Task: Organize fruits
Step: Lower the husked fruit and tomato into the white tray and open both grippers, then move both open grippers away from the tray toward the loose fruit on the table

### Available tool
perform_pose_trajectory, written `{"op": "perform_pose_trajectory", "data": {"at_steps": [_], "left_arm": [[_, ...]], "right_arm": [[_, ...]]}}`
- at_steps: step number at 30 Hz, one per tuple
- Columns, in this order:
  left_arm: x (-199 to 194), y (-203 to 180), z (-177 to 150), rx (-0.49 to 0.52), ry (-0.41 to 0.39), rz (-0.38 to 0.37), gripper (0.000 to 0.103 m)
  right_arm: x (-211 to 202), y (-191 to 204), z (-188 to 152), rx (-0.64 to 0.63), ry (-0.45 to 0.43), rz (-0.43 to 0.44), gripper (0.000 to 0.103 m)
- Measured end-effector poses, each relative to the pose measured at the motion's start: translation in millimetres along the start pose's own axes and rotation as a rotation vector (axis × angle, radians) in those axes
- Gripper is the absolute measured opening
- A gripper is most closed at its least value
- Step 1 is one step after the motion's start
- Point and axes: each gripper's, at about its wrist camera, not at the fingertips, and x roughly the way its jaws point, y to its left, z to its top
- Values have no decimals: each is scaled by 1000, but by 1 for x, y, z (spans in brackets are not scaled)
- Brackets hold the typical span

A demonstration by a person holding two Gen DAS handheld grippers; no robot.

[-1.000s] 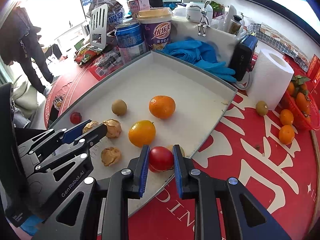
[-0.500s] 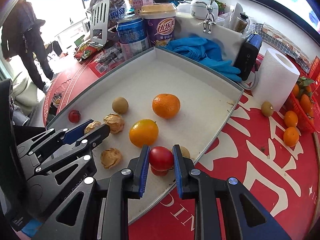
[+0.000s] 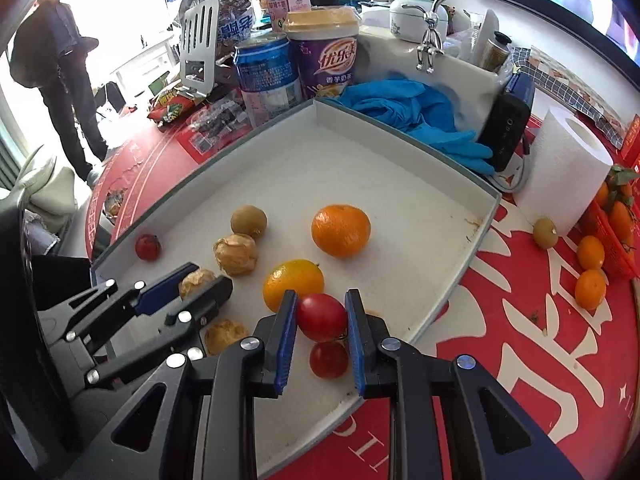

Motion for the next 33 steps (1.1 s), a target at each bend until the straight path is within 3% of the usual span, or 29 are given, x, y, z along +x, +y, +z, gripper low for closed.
{"op": "perform_pose_trajectory", "data": {"at_steps": [1,2,4,5,7,14,16,25,33], "left_arm": [[-1,0,0,-2,-4,2,54],[-3,0,0,-4,-10,5,70],[-8,0,1,-12,-32,14,81],[-9,1,1,-13,-39,15,81],[-12,0,3,-8,-40,16,81],[-19,-8,4,6,-39,13,83],[-23,-12,5,16,-45,10,83],[-42,-41,10,89,-67,-11,84],[-45,-84,7,201,-55,-37,84]], "right_arm": [[1,0,1,-1,0,3,24],[1,0,2,0,2,8,25],[1,-1,2,7,7,16,32],[0,-2,3,10,6,15,54],[-5,-4,3,16,-22,7,84],[-26,-12,7,34,-71,4,88],[-31,-17,7,49,-84,1,103],[-58,-65,-10,171,-132,-37,103],[-56,-147,-61,358,-49,-116,103]]}}
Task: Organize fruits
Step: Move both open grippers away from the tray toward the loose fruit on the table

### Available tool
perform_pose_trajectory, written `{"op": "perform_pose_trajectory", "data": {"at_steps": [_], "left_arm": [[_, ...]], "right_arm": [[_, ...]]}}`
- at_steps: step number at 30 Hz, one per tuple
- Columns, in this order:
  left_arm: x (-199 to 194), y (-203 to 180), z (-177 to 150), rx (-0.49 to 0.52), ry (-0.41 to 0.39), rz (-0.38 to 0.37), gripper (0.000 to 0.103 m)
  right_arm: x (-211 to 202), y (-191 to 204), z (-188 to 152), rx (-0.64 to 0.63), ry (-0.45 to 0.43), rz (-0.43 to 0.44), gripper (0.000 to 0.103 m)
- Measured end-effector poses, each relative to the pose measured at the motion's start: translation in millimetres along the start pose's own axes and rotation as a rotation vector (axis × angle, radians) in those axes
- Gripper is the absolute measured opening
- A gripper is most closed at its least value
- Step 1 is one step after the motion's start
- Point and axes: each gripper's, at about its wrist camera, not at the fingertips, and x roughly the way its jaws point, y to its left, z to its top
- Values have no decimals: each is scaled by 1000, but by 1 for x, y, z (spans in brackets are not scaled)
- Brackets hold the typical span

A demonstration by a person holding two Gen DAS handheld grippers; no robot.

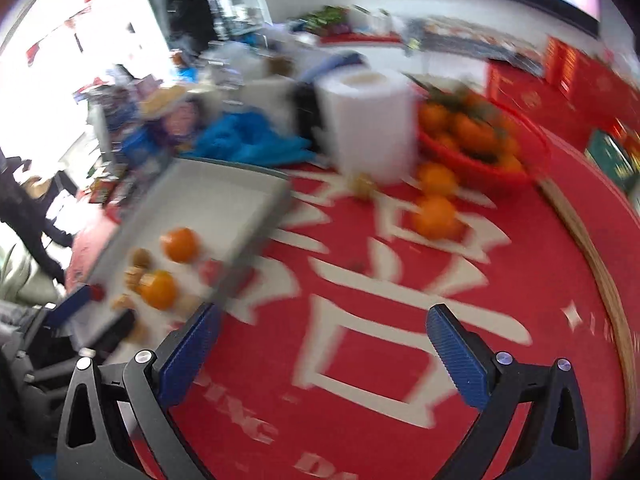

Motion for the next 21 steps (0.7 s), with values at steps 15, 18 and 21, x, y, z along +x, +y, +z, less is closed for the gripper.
{"op": "perform_pose_trajectory", "data": {"at_steps": [15,18,21], "left_arm": [[47,-130,-26,208,90,-93,87],[50,-136,-24,212,70,-82,90],[56,-132,-22,177,92,-97,99]], "right_arm": [[-7,-96,-46,101,-26,-291,103],[-12,-94,-52,97,-58,-293,103],[-10,-94,-53,96,-61,-293,103]]}}
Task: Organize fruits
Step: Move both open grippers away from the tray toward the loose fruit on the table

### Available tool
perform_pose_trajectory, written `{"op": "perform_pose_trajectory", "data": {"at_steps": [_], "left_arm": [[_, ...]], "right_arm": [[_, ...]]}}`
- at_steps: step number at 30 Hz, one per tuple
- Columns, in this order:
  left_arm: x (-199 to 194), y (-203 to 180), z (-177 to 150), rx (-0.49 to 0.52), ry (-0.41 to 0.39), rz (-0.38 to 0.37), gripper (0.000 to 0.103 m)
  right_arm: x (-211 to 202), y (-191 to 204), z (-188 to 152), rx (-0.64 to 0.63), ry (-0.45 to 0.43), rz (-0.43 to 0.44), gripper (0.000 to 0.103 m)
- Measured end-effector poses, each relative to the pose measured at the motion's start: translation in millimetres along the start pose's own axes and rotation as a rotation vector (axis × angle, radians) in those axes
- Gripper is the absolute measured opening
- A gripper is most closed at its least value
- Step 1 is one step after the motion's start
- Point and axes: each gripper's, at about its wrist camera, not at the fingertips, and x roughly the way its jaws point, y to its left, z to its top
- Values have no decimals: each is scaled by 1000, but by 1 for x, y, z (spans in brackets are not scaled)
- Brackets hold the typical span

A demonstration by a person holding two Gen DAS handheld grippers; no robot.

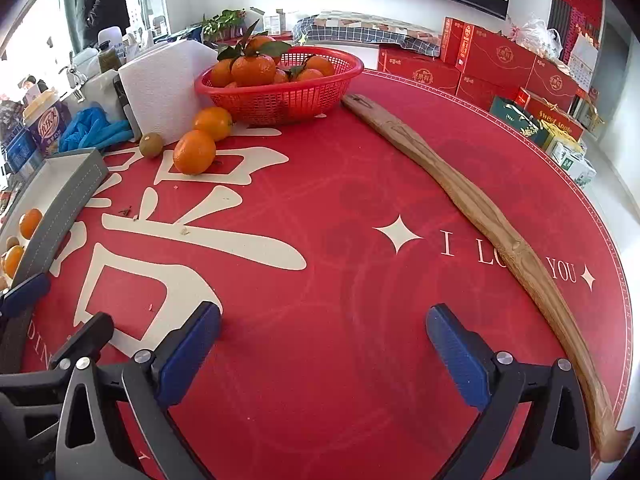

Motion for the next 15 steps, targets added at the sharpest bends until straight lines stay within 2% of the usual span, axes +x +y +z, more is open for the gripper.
{"op": "perform_pose_trajectory", "data": {"at_steps": [3,15], "left_arm": [[7,11,1,-55,29,-23,103],[6,9,0,-51,29,-23,103]], "right_arm": [[3,0,1,1,-1,-1,103],[4,0,1,1,-1,0,103]]}}
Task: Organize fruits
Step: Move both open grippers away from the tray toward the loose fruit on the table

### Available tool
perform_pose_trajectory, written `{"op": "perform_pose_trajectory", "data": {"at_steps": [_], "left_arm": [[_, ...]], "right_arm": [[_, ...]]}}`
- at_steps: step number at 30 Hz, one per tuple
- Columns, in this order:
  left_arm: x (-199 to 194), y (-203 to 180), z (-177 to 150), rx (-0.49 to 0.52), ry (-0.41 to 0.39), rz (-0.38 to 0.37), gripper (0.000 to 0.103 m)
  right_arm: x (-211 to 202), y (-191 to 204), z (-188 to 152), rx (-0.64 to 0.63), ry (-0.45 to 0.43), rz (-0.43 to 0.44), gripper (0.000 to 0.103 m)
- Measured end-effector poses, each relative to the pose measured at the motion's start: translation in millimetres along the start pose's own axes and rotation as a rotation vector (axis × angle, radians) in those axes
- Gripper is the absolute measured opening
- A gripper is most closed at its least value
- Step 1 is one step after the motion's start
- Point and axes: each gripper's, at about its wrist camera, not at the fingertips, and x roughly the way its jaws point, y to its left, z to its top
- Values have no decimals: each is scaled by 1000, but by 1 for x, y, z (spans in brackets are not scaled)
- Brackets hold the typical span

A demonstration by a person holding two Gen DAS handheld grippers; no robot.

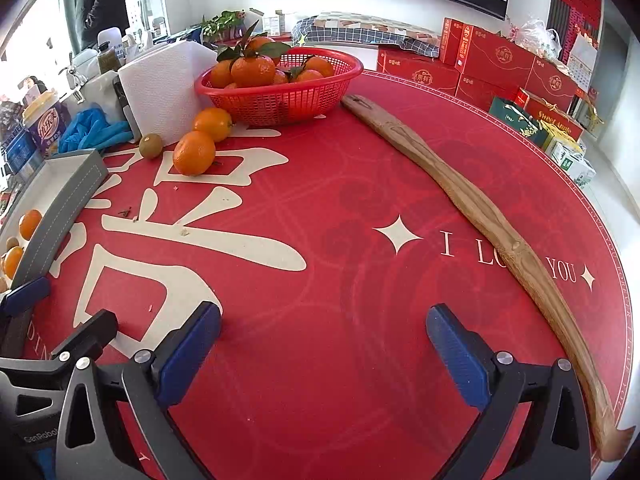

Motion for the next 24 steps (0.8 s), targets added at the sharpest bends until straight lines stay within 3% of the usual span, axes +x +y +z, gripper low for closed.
{"op": "perform_pose_trajectory", "data": {"at_steps": [24], "left_arm": [[-1,0,0,-2,-1,1,103]], "right_arm": [[-1,0,0,1,0,1,103]]}}
